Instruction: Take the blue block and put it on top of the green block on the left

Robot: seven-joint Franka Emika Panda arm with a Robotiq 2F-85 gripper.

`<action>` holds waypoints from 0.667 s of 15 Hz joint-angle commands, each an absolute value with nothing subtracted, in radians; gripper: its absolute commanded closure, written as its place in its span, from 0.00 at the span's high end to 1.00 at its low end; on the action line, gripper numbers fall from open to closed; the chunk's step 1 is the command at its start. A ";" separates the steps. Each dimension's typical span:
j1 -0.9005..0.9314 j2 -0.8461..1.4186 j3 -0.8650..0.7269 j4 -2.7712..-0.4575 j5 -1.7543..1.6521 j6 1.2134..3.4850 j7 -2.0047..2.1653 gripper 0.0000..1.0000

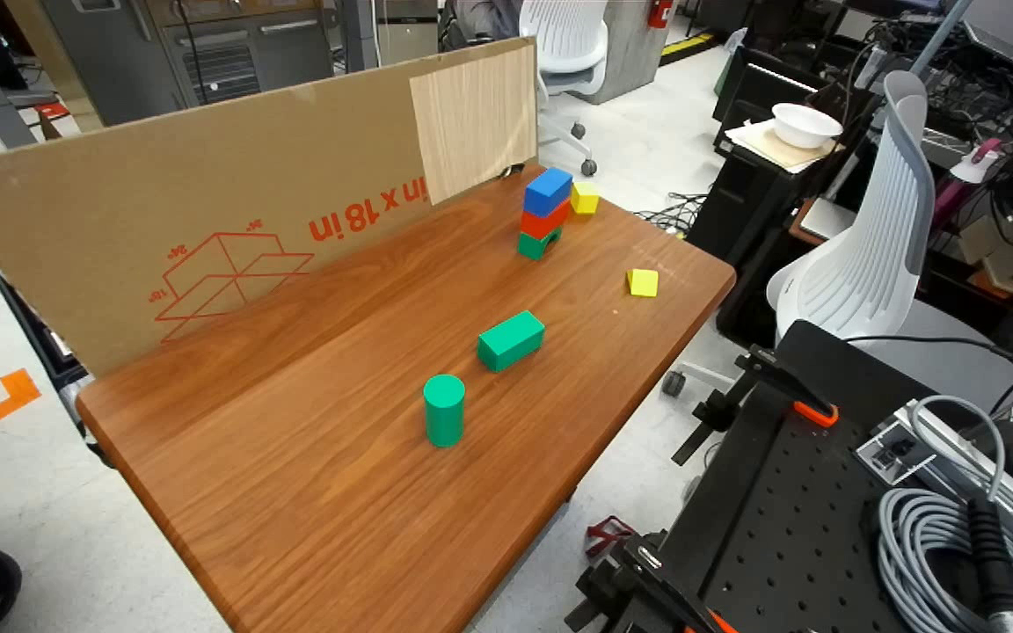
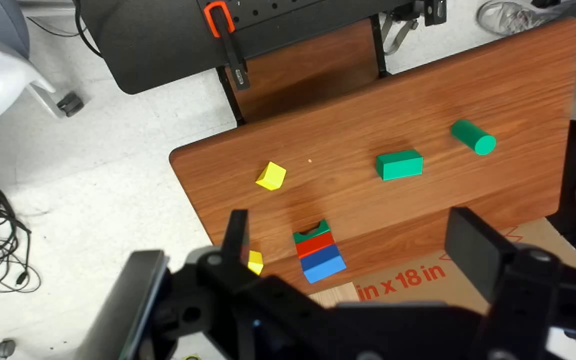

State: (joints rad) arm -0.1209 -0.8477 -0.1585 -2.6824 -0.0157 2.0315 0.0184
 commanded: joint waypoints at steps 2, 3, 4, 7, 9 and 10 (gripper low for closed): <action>-0.133 -0.846 -0.148 -2.680 -0.006 2.029 0.010 1.00; -0.134 -0.843 -0.150 -2.679 0.000 2.033 0.016 1.00; -0.134 -0.835 -0.153 -2.677 0.012 2.050 0.029 1.00; -0.138 -0.773 -0.156 -2.651 0.043 2.099 0.075 1.00; -0.125 -0.693 -0.157 -2.627 0.055 2.128 0.080 1.00; -0.106 -0.648 -0.170 -2.614 0.068 2.131 0.049 1.00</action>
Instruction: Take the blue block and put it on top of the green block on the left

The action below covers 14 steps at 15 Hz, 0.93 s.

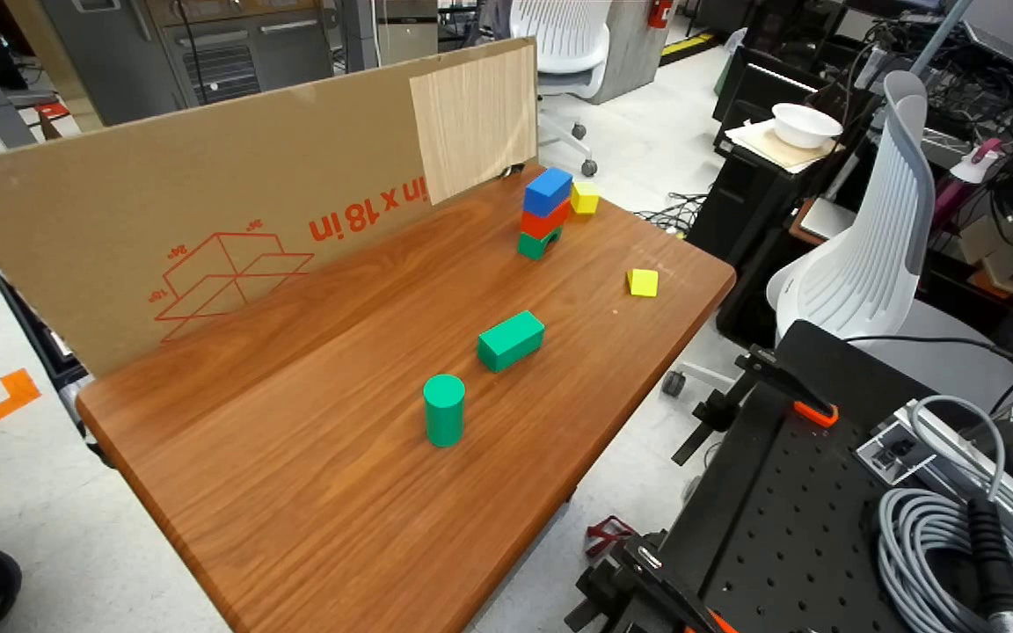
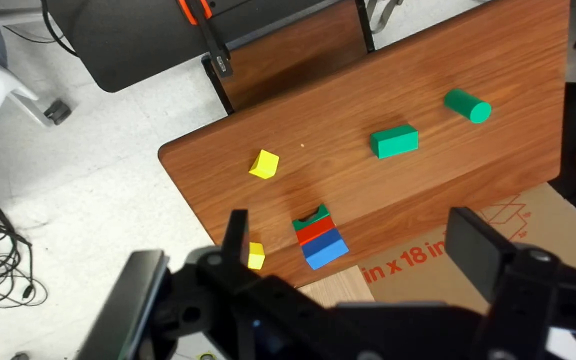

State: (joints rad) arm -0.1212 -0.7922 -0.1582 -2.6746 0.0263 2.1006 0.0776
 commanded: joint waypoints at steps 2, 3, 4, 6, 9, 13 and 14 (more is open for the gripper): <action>-0.095 -0.551 -0.173 -2.585 0.088 2.150 0.029 1.00; -0.092 -0.499 -0.171 -2.566 0.096 2.152 0.020 1.00; -0.092 -0.437 -0.164 -2.544 0.099 2.164 0.022 1.00; -0.089 -0.317 -0.155 -2.499 0.091 2.194 0.008 1.00; -0.087 -0.157 -0.145 -2.422 0.090 2.255 0.002 1.00; -0.087 0.029 -0.122 -2.314 0.090 2.358 0.014 1.00; -0.086 0.072 -0.116 -2.284 0.101 2.375 0.007 1.00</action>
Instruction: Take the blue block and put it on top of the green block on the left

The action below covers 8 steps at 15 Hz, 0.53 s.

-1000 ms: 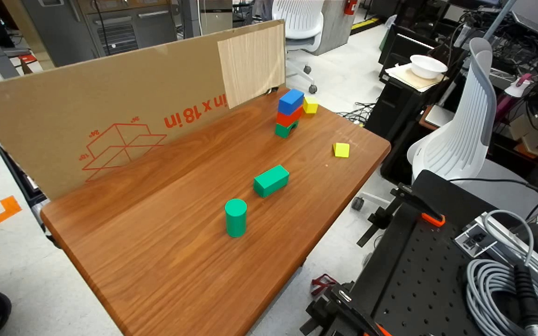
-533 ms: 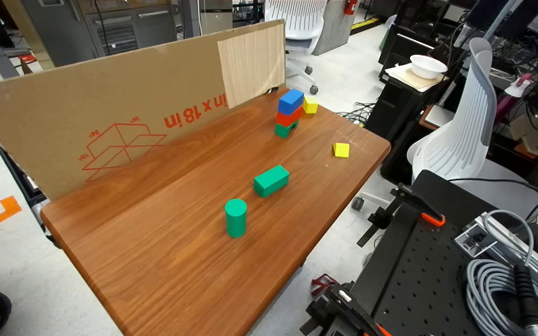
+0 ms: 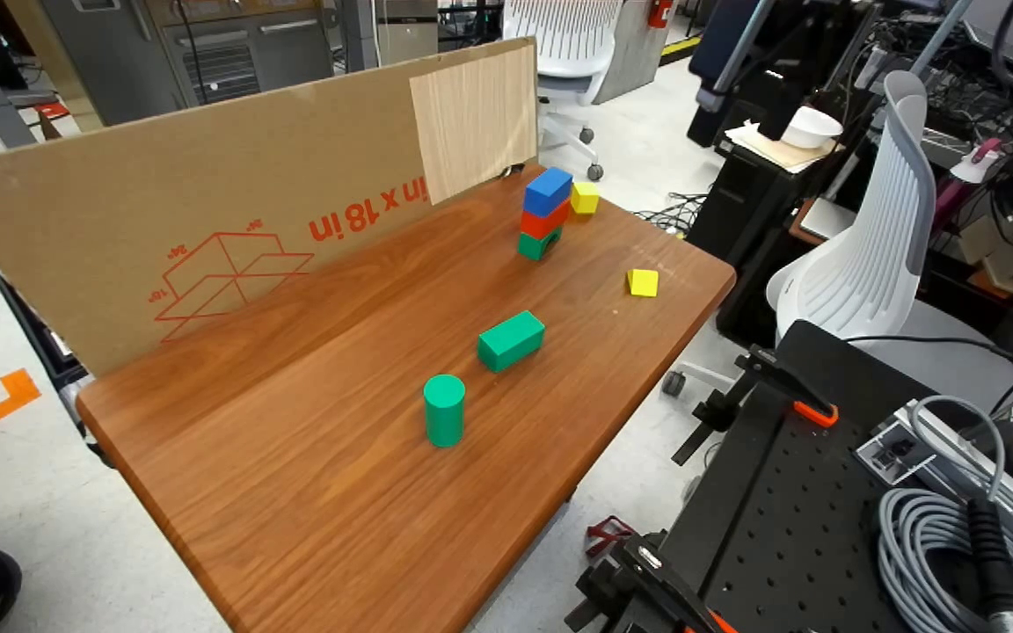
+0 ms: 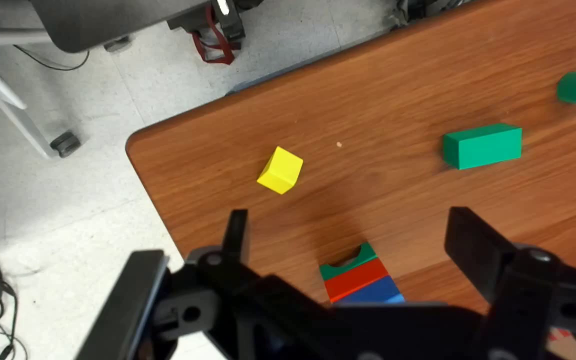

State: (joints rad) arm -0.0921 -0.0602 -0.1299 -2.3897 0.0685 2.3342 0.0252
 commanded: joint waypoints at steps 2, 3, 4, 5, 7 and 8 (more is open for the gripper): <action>-0.088 0.155 -0.100 -2.216 0.122 2.380 0.001 1.00; -0.091 0.190 -0.092 -2.182 0.135 2.375 -0.007 1.00; -0.094 0.225 -0.082 -2.150 0.150 2.370 -0.023 1.00; -0.098 0.257 -0.072 -2.120 0.159 2.371 -0.046 1.00; -0.103 0.309 -0.056 -2.064 0.152 2.368 -0.097 1.00; -0.105 0.330 -0.049 -2.038 0.142 2.366 -0.119 1.00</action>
